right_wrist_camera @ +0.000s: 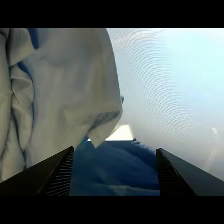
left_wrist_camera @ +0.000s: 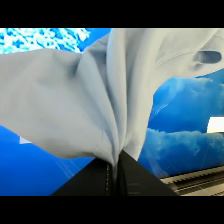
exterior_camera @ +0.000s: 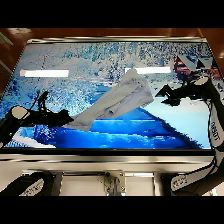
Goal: Fold the shirts.
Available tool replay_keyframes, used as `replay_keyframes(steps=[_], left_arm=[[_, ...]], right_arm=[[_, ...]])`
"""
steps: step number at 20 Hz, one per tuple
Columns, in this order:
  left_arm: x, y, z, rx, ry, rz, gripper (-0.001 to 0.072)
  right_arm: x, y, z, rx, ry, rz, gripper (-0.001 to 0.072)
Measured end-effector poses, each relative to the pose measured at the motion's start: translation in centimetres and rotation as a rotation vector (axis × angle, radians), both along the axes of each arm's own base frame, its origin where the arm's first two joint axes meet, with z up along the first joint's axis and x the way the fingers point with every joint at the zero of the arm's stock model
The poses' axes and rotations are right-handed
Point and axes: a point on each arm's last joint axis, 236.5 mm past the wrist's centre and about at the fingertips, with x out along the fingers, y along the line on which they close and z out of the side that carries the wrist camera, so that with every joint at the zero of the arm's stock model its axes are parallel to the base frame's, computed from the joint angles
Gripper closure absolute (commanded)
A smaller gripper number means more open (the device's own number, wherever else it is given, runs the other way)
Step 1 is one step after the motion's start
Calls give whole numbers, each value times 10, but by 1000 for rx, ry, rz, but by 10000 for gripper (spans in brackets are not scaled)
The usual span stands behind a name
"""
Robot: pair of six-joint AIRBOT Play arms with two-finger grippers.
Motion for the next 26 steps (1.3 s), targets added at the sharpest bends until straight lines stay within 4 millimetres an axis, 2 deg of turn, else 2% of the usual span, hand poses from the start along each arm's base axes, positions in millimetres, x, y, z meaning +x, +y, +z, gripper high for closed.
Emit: replay_keyframes(steps=[3,7,8,9,10,12,14,17,18,20,22,23,24,26], left_arm=[[0,0,0,0,-1,-1,664],[0,0,1,-1,-2,-1,664],[0,0,1,-2,-1,-1,664],[0,-1,1,-4,-2,0,664],[0,-1,1,-6,-1,0,664],[1,-1,2,-6,-6,-4,665],[6,0,8,0,-32,-16,664],[28,13,37,12,-126,-7,665],[40,20,57,20,-182,-2,664],[62,36,111,49,-327,-6,665],[78,56,184,94,-504,5,664],[81,67,230,124,-610,20,664],[80,77,274,154,-709,37,665],[60,91,366,223,-918,71,665]], right_arm=[[1,25,-18,34,27,6,88],[15,54,-35,53,6,-14,103],[19,61,-38,62,1,-23,267],[22,68,-40,72,-5,-33,556],[26,75,-42,83,-10,-43,651],[32,84,-37,110,-39,-46,653],[39,91,-19,116,-114,4,654],[44,94,41,104,-287,125,654],[45,93,73,94,-367,166,654],[38,87,145,67,-522,236,654],[22,76,233,12,-709,271,654],[11,71,280,-20,-811,272,654],[-7,64,330,-63,-917,266,654],[-51,52,420,-166,-1103,217,654]])
